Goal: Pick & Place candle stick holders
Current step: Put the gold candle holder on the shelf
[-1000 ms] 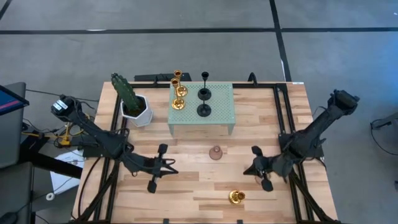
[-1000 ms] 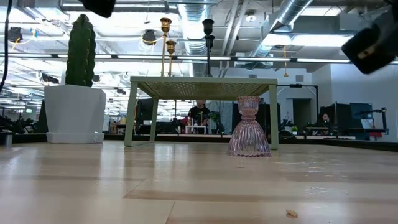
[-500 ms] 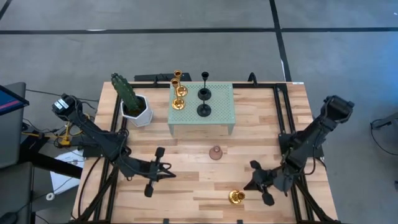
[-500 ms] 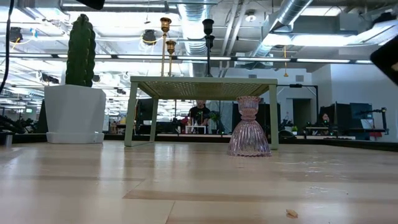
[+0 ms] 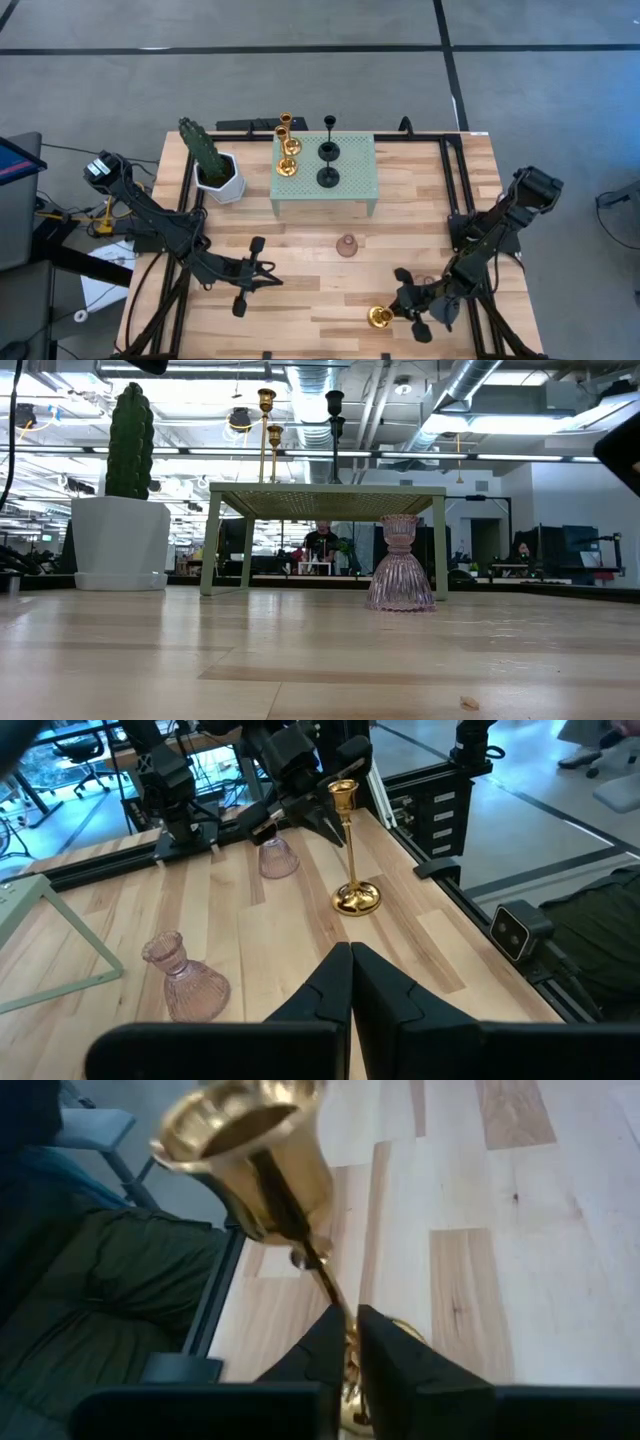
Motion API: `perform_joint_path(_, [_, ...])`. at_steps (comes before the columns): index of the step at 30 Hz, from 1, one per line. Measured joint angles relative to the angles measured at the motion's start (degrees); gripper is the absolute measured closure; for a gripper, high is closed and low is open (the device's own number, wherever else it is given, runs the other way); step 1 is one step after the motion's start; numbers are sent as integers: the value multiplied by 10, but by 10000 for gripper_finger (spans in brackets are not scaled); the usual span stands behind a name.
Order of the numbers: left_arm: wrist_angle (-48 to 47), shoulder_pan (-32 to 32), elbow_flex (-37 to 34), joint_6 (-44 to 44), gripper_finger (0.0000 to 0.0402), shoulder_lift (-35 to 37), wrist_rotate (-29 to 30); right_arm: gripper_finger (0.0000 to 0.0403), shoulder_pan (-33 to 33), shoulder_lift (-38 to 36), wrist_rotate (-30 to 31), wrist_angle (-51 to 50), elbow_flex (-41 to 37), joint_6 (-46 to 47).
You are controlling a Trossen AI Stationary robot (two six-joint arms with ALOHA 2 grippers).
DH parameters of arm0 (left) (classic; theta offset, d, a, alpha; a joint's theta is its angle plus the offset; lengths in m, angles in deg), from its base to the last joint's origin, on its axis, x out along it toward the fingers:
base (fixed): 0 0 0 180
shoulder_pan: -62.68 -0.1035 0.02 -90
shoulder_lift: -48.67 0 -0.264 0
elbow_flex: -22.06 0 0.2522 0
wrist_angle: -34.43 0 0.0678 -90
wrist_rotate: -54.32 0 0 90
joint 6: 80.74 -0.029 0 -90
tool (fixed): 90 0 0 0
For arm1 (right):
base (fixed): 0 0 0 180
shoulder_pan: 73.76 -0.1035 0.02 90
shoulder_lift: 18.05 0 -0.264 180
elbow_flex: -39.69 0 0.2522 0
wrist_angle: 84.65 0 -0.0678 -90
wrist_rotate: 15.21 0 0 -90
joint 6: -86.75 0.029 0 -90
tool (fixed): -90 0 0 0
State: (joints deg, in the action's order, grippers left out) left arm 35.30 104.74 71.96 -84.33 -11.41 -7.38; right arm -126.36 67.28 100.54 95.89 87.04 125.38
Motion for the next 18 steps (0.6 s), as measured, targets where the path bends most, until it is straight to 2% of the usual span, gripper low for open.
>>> perform_joint_path(11, [0, 0, 0, 0, 396, 0, 0, 265, -2, 42, -10, -1, 32, 0])
perform_joint_path(18, [0, 0, 0, 0, 396, 0, 0, 233, 14, 65, -10, 0, 41, 0])
